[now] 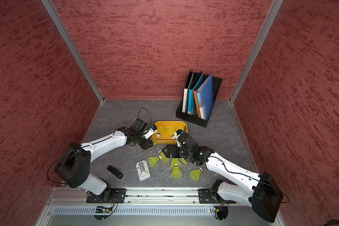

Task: Put the shuttlecocks into the storage box
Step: Pick up the shuttlecock at the center of the board.

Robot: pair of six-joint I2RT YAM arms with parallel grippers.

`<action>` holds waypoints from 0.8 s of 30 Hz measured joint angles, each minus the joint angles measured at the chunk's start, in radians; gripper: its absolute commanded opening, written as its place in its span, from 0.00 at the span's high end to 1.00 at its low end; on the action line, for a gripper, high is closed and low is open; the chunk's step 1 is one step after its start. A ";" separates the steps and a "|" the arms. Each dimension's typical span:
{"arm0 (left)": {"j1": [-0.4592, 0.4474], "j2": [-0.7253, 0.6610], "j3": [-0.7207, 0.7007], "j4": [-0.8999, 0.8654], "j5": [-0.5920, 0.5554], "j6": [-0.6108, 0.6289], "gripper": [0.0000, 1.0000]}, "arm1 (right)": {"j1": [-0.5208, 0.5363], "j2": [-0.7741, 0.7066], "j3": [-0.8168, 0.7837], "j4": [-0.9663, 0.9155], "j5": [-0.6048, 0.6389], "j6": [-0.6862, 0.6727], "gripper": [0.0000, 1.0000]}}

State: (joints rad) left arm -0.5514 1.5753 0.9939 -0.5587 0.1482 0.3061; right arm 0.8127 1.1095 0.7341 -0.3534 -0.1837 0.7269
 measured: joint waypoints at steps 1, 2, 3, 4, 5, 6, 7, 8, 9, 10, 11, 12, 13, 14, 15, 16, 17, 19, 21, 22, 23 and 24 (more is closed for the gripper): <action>0.000 0.007 0.000 -0.001 0.001 0.004 0.43 | 0.000 0.002 0.006 -0.002 0.003 0.001 0.01; 0.000 0.012 0.000 -0.002 0.001 0.006 0.43 | 0.000 0.003 0.011 -0.002 0.005 0.002 0.02; 0.000 0.015 0.000 -0.003 0.001 0.008 0.43 | 0.000 0.005 0.013 -0.002 0.006 0.002 0.02; 0.000 0.016 -0.001 -0.005 0.001 0.009 0.43 | 0.000 0.006 0.016 -0.002 0.006 0.003 0.01; 0.000 0.016 -0.001 -0.006 0.001 0.009 0.43 | 0.000 0.008 0.017 -0.002 0.007 0.003 0.02; 0.000 0.016 -0.002 -0.006 0.001 0.009 0.43 | 0.000 0.012 0.019 -0.002 0.008 0.003 0.02; 0.000 0.016 -0.006 -0.006 0.001 0.009 0.43 | 0.000 0.017 0.022 -0.002 0.008 0.002 0.02; 0.000 0.016 -0.012 -0.006 0.001 0.008 0.43 | 0.000 0.023 0.024 -0.002 0.009 0.003 0.01; 0.000 0.016 -0.018 -0.007 0.000 0.008 0.44 | 0.000 0.027 0.025 -0.002 0.009 0.002 0.01; 0.000 0.017 -0.026 -0.007 -0.001 0.007 0.46 | 0.000 0.032 0.026 -0.002 0.009 0.002 0.02; 0.000 0.019 -0.032 -0.009 -0.002 0.007 0.47 | 0.000 0.037 0.027 -0.002 0.009 0.002 0.02; 0.000 0.023 -0.035 -0.010 -0.003 0.006 0.47 | 0.000 0.042 0.027 -0.002 0.009 0.002 0.02; 0.000 0.029 -0.036 -0.010 -0.008 0.006 0.47 | 0.000 0.047 0.028 -0.002 0.009 0.002 0.02; 0.000 0.035 -0.036 -0.010 -0.012 0.005 0.48 | 0.000 0.052 0.029 -0.002 0.009 0.002 0.01; 0.000 0.042 -0.036 -0.010 -0.016 0.005 0.49 | 0.000 0.056 0.029 -0.002 0.009 0.002 0.01; 0.000 0.045 -0.036 -0.010 -0.019 0.005 0.50 | 0.000 0.059 0.029 -0.002 0.009 0.002 0.02; 0.000 0.046 -0.036 -0.010 -0.020 0.005 0.50 | 0.000 0.061 0.029 -0.002 0.009 0.002 0.01; 0.000 0.046 -0.036 -0.010 -0.020 0.003 0.53 | 0.000 0.063 0.029 -0.002 0.009 0.002 0.02; 0.000 0.046 -0.040 -0.008 -0.021 0.000 0.55 | 0.000 0.063 0.030 -0.002 0.009 0.002 0.02; 0.000 0.046 -0.045 -0.005 -0.026 -0.003 0.56 | 0.000 0.063 0.031 -0.002 0.009 0.002 0.02; 0.000 0.046 -0.047 -0.001 -0.030 -0.003 0.58 | 0.000 0.063 0.032 -0.002 0.009 0.002 0.02; 0.000 0.046 -0.050 0.006 -0.035 -0.006 0.60 | 0.000 0.063 0.032 -0.002 0.009 0.002 0.01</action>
State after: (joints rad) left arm -0.5518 1.6211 0.9440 -0.5529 0.1127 0.3000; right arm 0.8127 1.1728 0.7658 -0.3553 -0.1749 0.7288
